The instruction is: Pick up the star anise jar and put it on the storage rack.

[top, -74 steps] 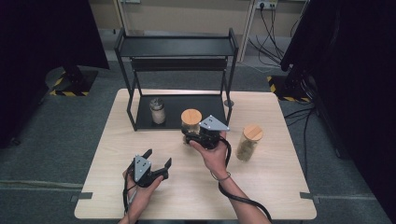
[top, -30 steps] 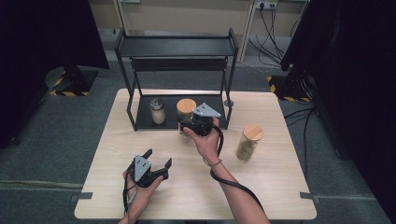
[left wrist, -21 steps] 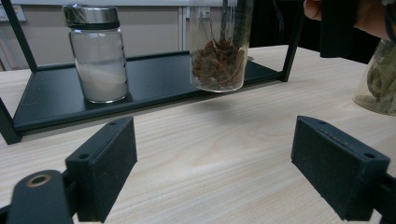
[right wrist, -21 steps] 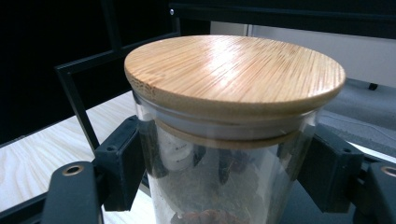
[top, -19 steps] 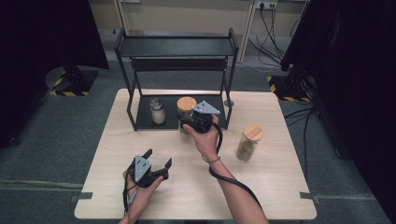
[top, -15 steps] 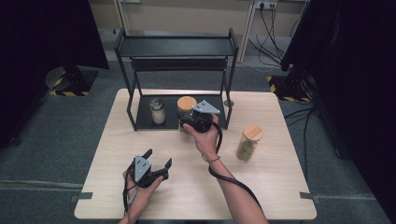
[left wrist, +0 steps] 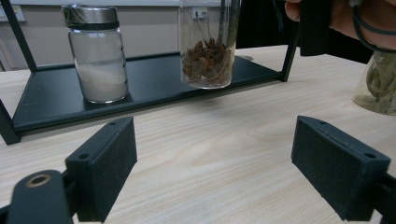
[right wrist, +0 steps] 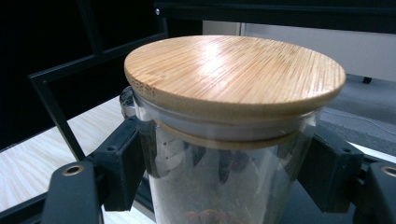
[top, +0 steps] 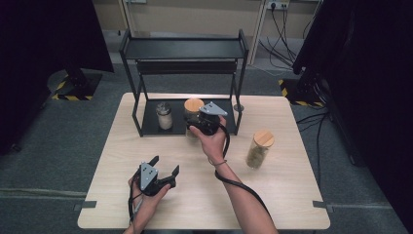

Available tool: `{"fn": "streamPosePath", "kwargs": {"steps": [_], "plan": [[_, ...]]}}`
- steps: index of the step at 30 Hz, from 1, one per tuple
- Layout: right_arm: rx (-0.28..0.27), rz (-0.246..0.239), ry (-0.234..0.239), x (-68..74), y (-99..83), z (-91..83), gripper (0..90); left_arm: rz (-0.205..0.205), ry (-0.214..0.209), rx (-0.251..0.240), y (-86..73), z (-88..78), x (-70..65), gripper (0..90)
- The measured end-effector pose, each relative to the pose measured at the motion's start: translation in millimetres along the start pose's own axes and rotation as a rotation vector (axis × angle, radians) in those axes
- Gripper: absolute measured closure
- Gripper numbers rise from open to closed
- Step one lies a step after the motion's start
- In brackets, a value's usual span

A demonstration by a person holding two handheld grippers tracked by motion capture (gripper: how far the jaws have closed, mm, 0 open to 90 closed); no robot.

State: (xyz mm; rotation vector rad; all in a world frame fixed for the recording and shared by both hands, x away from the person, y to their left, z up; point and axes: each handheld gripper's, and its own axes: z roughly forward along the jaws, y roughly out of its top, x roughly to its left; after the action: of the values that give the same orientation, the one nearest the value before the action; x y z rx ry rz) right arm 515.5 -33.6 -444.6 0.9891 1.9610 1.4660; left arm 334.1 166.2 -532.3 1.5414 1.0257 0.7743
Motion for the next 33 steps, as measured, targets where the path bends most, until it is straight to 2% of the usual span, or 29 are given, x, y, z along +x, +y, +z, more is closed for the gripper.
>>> {"fn": "streamPosePath", "kwargs": {"steps": [20, 33], "plan": [[0.007, 0.007, -0.011, -1.7, 8.6, 17.6, 25.6, 0.005, -0.003, -0.003, -0.1, 0.0, -0.5, 13.7], [0.027, 0.024, -0.034, -12.1, 10.7, 32.2, 25.6, 0.003, -0.005, -0.002, -0.1, 0.2, -0.3, 13.7]]}}
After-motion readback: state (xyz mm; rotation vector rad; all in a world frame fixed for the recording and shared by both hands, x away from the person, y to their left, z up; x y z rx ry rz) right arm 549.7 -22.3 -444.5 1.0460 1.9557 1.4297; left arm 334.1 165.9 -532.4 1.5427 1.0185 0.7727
